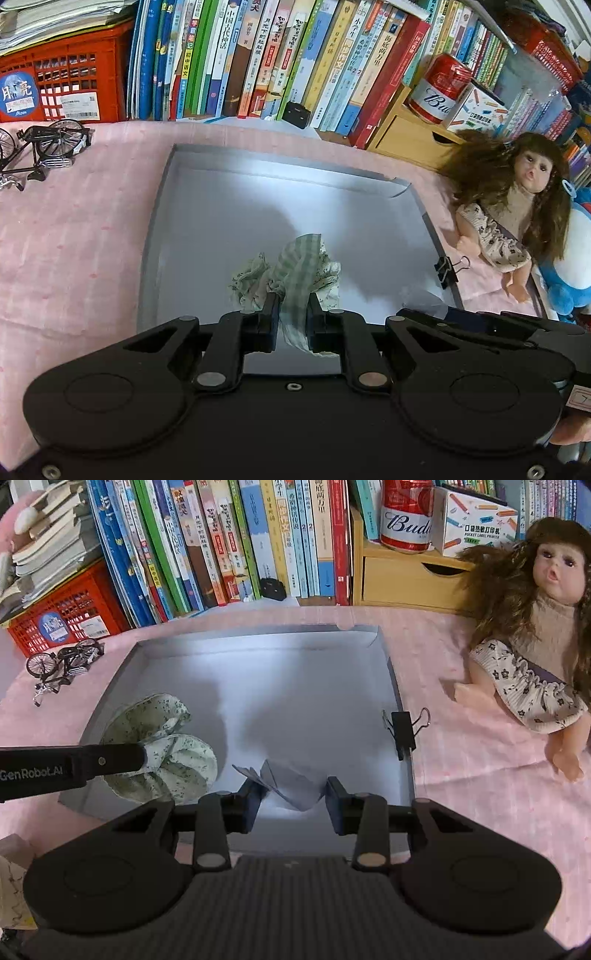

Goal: Organize soft objects
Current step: 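Carry the checked cloth with the left gripper and the white paper with the right gripper over the white tray, then open the left gripper dropping the cloth while the right gripper releases the paper into the tray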

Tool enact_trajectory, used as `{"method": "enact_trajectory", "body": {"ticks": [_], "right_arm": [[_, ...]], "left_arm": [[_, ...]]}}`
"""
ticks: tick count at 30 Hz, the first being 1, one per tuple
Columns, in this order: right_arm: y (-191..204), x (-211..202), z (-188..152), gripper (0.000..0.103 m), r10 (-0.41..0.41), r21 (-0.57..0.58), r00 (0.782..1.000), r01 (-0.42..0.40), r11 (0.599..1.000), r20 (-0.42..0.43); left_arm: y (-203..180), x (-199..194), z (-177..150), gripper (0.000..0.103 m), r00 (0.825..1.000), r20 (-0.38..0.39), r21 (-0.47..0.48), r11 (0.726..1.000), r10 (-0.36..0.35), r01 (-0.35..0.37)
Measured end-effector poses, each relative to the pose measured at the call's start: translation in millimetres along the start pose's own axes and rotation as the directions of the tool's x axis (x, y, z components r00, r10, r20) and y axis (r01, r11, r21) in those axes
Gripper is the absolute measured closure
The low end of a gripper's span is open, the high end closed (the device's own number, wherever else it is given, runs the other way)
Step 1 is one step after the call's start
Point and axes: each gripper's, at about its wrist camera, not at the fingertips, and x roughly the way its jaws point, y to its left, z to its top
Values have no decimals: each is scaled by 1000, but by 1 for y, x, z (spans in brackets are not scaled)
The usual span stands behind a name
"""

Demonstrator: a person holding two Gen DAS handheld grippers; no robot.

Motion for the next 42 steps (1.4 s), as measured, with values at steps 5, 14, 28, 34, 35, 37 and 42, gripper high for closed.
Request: {"method": "enact_trajectory", "body": {"ticks": [5,14,28,34,35,37,42], "right_arm": [[-1,8,5,59,4,4,1000,-3,1000,-28],[-4,16,5,45,17,19,999,-16,1000,-47],[-9,-17,0,22,45,-2,998,-45,999,49],[-8,-52,-10,18,69,-26,988,-66,998,136],[-7,-59,-13,18,70,-32,986,-66,997,154],[-6,-70,-19,17,75,-44,980,-68,997,183],[-2,-100,-35,14,84,-80,961,-65,995,264]], "left_arm": [[-2,9,-1,89,1000,-13,5,1000,7,-7],[-1,19,-4,83,999,-25,0,1000,27,-27],[-6,-28,-16,44,993,98,70,995,63,-70],[-15,-61,-34,29,985,167,115,992,30,-50],[-17,-67,-38,27,984,179,123,991,20,-42],[-21,-77,-46,25,980,200,141,990,2,-31],[-29,-104,-70,21,968,248,186,983,-34,-13]]}}
